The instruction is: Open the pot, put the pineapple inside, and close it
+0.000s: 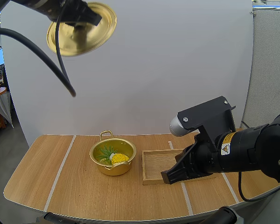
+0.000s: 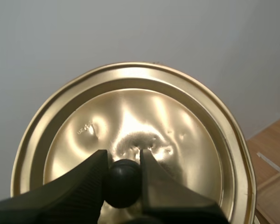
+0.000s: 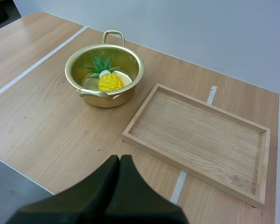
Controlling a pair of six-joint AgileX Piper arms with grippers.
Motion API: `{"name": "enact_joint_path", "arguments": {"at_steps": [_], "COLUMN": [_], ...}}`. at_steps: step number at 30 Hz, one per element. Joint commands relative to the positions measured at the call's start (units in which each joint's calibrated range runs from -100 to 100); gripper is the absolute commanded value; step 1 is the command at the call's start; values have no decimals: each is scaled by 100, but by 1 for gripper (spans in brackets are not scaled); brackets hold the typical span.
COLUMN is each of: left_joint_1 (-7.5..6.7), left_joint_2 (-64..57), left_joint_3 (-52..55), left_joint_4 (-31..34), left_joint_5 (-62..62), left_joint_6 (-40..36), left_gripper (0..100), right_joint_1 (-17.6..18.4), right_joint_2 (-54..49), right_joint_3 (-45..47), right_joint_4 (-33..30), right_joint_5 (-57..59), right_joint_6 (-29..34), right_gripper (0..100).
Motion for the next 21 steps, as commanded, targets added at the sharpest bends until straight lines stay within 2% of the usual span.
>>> {"name": "enact_joint_path", "arguments": {"at_steps": [1, 10, 21], "left_joint_1": [-11, -11, -11], "left_joint_2": [39, 267, 1272], "left_joint_3": [150, 1496, 2934], "left_joint_4": [-50, -450, -649], "left_joint_5": [297, 261, -851], "left_joint_6": [-6, 479, 978], "left_gripper": [0, 0, 0], "right_joint_1": [-23, -23, -23], "right_joint_2": [-54, -54, -54], "right_joint_3": [10, 10, 10], "right_joint_4": [-74, -74, -74], "right_joint_5": [88, 88, 88], "right_joint_6": [-28, -28, -28], "right_gripper": [0, 0, 0]}}
